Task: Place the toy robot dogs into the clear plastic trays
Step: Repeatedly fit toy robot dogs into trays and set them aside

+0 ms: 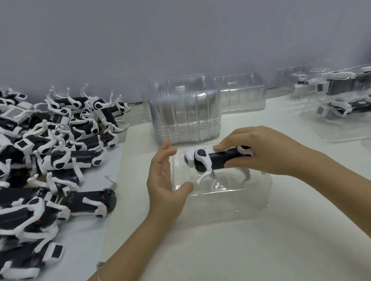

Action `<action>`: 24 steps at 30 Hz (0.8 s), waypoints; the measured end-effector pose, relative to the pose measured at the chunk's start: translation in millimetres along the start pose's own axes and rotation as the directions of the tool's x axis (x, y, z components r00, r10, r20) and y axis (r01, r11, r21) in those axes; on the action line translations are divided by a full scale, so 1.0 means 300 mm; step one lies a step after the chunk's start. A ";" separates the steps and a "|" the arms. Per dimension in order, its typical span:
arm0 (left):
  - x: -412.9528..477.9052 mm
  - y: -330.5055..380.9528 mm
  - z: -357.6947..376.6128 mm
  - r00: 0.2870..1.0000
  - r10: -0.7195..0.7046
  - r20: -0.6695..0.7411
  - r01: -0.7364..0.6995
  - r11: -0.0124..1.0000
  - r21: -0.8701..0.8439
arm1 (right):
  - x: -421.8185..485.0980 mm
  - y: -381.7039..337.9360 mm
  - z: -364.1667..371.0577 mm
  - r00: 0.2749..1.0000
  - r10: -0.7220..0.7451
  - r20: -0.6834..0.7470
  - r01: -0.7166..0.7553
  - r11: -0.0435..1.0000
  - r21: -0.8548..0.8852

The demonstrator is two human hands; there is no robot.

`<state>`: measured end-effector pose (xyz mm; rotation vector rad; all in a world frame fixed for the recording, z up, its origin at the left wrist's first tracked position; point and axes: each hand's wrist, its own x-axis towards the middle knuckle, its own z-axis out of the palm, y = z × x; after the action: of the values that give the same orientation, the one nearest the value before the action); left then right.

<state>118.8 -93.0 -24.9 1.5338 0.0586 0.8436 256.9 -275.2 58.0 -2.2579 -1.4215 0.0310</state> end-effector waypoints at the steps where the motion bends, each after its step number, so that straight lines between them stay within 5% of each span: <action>1: 0.002 -0.004 -0.002 0.999 -0.040 0.021 0.040 0.999 0.016 | 0.008 0.000 0.004 0.999 0.010 0.038 -0.010 1.000 -0.016; 12: 0.003 -0.018 0.005 0.981 -0.181 0.075 0.182 0.983 -0.010 | 0.063 0.005 0.026 0.970 0.036 0.241 -0.001 0.990 -0.141; 24: 0.027 -0.003 -0.017 0.942 -0.246 0.227 0.230 0.969 0.093 | 0.056 0.038 0.070 0.952 -0.291 0.093 0.303 0.852 -0.427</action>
<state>122.3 -84.4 -22.3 1.6412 0.0956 0.4663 268.8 -257.1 38.6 -2.3460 -1.9367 -0.4026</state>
